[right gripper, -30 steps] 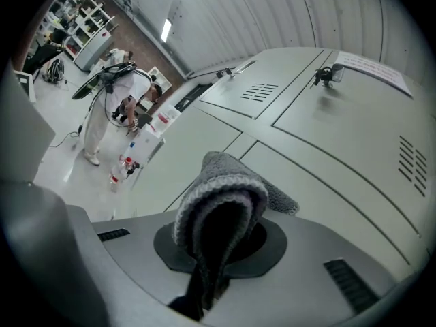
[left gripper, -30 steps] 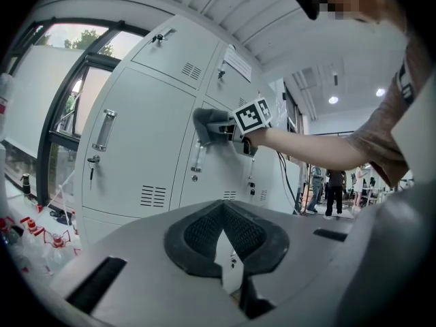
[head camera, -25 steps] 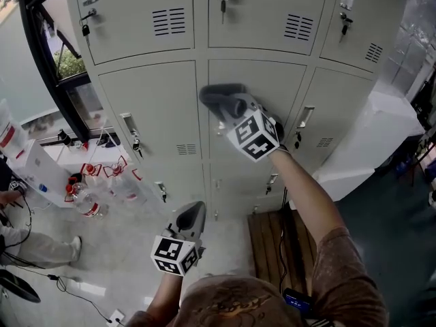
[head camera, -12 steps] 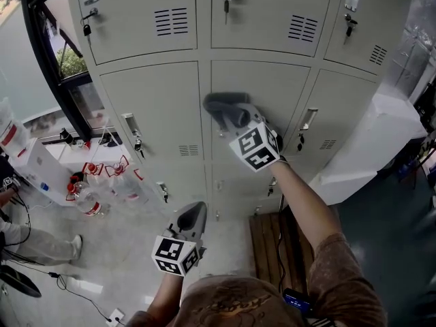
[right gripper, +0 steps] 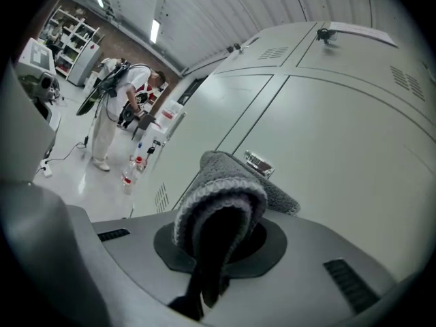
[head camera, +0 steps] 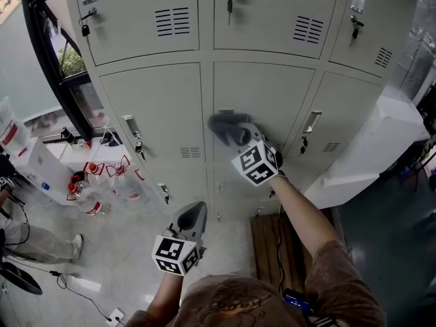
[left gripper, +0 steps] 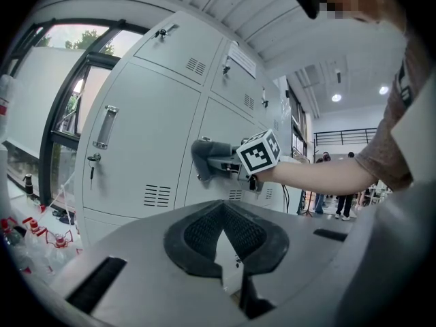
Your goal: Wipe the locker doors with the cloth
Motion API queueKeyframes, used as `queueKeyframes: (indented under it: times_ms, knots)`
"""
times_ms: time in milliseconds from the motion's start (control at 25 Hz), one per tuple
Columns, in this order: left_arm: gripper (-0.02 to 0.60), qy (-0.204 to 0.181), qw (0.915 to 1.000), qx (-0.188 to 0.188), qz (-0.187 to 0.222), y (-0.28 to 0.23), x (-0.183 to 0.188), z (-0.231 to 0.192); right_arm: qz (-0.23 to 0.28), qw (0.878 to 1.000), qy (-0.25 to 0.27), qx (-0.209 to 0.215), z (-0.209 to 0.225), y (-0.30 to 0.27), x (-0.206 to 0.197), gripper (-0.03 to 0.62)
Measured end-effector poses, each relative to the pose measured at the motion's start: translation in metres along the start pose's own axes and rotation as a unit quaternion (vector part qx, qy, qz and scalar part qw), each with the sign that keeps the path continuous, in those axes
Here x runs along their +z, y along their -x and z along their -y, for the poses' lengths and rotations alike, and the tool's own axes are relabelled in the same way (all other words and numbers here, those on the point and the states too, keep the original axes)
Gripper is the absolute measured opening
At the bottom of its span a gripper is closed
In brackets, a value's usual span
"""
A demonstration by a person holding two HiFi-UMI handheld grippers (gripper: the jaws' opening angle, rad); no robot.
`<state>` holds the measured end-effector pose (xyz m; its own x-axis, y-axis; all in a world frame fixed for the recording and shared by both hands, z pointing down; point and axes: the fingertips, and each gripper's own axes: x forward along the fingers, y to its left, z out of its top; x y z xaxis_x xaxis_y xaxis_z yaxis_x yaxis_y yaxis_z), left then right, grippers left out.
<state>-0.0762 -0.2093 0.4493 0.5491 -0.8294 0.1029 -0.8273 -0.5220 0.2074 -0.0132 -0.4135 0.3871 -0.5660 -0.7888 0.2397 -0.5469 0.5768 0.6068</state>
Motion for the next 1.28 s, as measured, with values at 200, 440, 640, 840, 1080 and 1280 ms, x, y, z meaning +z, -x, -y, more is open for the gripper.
queueKeyframes:
  times_ms: [200, 440, 640, 840, 1080, 1280]
  knots:
    - [0.002, 0.001, 1.0000, 0.001, -0.006, -0.003, -0.002, -0.003, -0.013, 1.000, -0.005, 0.008, -0.018, -0.006, -0.025, 0.032]
    - [0.002, 0.004, 0.9999, 0.007, -0.011, -0.004, -0.005, -0.010, -0.043, 0.998, -0.019, 0.029, -0.042, -0.015, -0.061, 0.032]
    - [0.002, 0.007, 0.9998, 0.013, -0.015, -0.004, -0.007, -0.016, -0.070, 0.996, -0.028, 0.046, -0.064, -0.023, -0.092, 0.032]
    - [0.002, 0.010, 0.9996, 0.019, -0.018, -0.003, -0.010, -0.020, -0.089, 0.994, -0.032, 0.061, -0.080, -0.030, -0.111, 0.032]
    - [0.002, 0.014, 0.9995, 0.018, -0.023, -0.003, -0.014, -0.018, -0.109, 0.991, -0.034, 0.074, -0.091, -0.034, -0.124, 0.032]
    - [0.002, 0.016, 0.9995, 0.012, -0.024, -0.003, -0.015, -0.013, -0.135, 0.986, -0.033, 0.092, -0.101, -0.029, -0.138, 0.032]
